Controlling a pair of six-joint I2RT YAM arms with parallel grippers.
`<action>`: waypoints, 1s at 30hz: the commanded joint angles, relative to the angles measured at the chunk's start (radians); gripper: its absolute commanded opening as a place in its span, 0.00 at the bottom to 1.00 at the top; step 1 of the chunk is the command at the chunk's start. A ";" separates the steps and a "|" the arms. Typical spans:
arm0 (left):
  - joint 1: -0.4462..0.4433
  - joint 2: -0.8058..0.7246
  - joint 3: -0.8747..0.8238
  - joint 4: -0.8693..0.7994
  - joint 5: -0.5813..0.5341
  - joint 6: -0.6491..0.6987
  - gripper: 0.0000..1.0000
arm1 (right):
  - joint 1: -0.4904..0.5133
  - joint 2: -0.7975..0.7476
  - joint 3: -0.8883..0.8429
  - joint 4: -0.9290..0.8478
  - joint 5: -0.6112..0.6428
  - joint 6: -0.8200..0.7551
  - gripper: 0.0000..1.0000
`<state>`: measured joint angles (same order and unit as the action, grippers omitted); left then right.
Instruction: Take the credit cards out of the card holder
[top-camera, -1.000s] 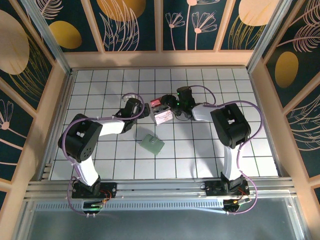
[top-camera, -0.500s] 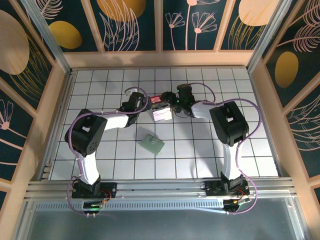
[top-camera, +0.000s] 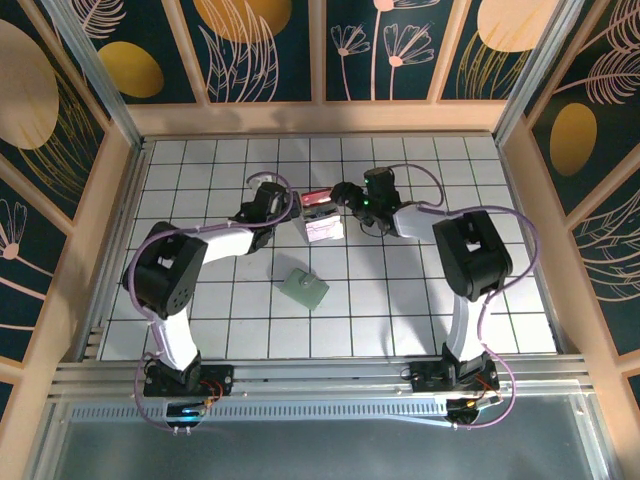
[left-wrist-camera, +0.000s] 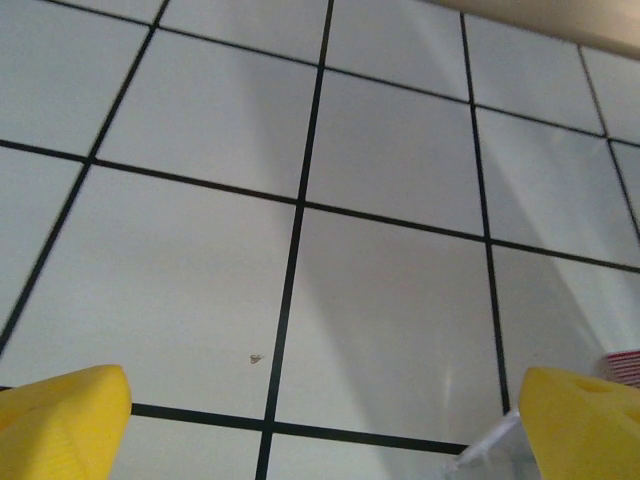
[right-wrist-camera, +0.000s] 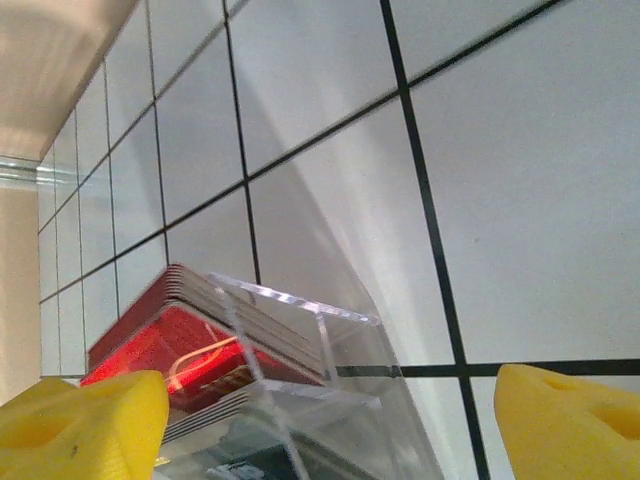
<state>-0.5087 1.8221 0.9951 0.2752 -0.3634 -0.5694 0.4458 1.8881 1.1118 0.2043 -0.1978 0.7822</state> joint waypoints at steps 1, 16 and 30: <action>0.010 -0.102 -0.055 -0.049 -0.026 -0.007 0.99 | 0.001 -0.108 -0.022 -0.092 0.086 -0.084 0.86; -0.170 -0.584 -0.394 -0.476 -0.021 -0.198 0.99 | 0.299 -0.171 0.031 -0.549 0.129 -0.343 0.67; -0.423 -0.544 -0.463 -0.592 0.080 -0.300 0.93 | 0.370 -0.074 0.029 -0.507 -0.051 -0.315 0.58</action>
<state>-0.8993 1.2396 0.5468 -0.3000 -0.3183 -0.8467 0.8127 1.7977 1.1416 -0.3161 -0.1951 0.4515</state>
